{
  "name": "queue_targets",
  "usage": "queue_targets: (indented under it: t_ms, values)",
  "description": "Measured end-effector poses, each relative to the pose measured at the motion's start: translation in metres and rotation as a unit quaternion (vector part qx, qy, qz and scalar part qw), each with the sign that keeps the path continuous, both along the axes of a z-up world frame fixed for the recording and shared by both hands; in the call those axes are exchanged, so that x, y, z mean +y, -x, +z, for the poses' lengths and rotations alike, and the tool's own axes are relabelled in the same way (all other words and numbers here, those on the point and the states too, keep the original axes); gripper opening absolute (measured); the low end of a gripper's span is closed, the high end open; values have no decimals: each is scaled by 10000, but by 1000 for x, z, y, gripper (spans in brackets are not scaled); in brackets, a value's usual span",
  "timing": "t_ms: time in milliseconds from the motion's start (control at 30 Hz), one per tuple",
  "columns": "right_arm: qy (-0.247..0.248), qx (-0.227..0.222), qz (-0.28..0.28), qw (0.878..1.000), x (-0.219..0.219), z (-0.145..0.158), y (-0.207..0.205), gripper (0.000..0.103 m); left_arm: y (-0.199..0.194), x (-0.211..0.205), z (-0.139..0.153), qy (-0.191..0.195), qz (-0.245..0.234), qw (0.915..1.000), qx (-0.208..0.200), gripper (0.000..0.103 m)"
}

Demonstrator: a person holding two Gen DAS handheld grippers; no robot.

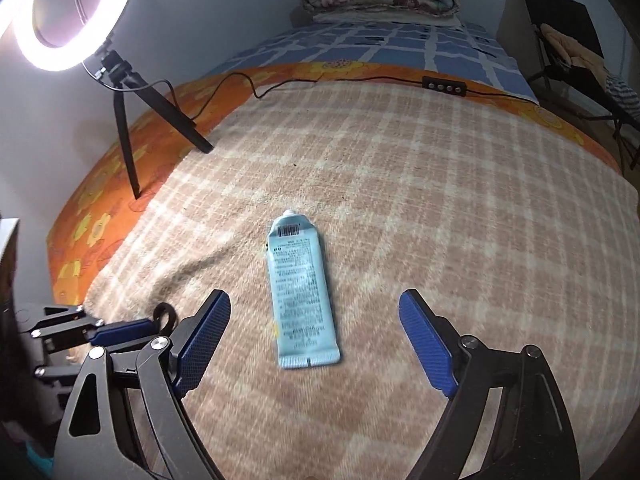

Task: Collect trash
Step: 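Close left gripper on hair tie while right gripper grasps light-blue tube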

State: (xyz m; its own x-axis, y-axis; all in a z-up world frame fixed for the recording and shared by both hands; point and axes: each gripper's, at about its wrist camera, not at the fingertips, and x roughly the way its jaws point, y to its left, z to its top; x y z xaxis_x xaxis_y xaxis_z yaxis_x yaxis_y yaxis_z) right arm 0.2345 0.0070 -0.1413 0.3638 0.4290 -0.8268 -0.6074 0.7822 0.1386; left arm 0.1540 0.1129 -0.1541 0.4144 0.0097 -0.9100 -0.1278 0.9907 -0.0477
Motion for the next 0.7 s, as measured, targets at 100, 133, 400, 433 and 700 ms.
queue_targets:
  t_ms: [100,133,400,433,700]
  values:
    - [91,-22,29,10000,7,-7,-3,78,2,5,1,43,44,10000,-32,8]
    - [131,-26,40,9999,10,-9,-4,77,2,6,1,47,51,10000,-42,8]
    - [376,-100,122,9992,25,-21,-7,42,8,12,3,-1,35,9999,-101,7]
    - [386,-105,143,9991,26,-20,-7,34,9,12,4,-6,34,9999,-110,7]
    - [246,-136,123,9995,15,-13,-2,34,11,4,19,-58,23,9997,-253,7]
